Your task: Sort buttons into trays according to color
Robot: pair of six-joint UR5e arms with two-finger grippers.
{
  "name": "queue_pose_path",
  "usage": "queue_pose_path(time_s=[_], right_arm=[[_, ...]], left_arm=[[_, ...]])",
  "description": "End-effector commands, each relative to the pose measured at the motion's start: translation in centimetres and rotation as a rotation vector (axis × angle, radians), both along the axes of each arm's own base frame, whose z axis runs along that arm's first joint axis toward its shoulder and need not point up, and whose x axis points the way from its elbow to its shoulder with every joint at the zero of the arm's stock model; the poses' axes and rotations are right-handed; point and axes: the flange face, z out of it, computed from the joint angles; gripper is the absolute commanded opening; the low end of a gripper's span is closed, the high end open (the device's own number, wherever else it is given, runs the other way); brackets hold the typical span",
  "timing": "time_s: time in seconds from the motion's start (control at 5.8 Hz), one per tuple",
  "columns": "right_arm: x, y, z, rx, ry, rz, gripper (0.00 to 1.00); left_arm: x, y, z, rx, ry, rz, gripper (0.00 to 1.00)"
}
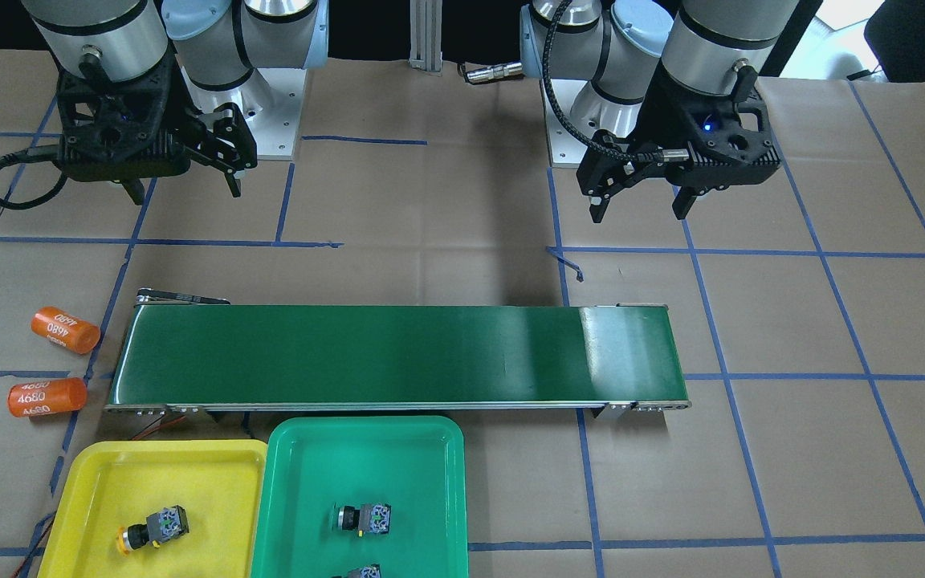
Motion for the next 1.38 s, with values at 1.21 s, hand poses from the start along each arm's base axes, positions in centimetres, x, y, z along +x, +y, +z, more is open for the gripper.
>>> queue_pose_path(time_s=[1.21], right_arm=[[-2.9, -1.0, 1.3, -0.035, -0.037, -0.113, 1.0]], left_arm=[[0.0, 0.1, 0.1, -0.001, -0.005, -0.037, 0.99]])
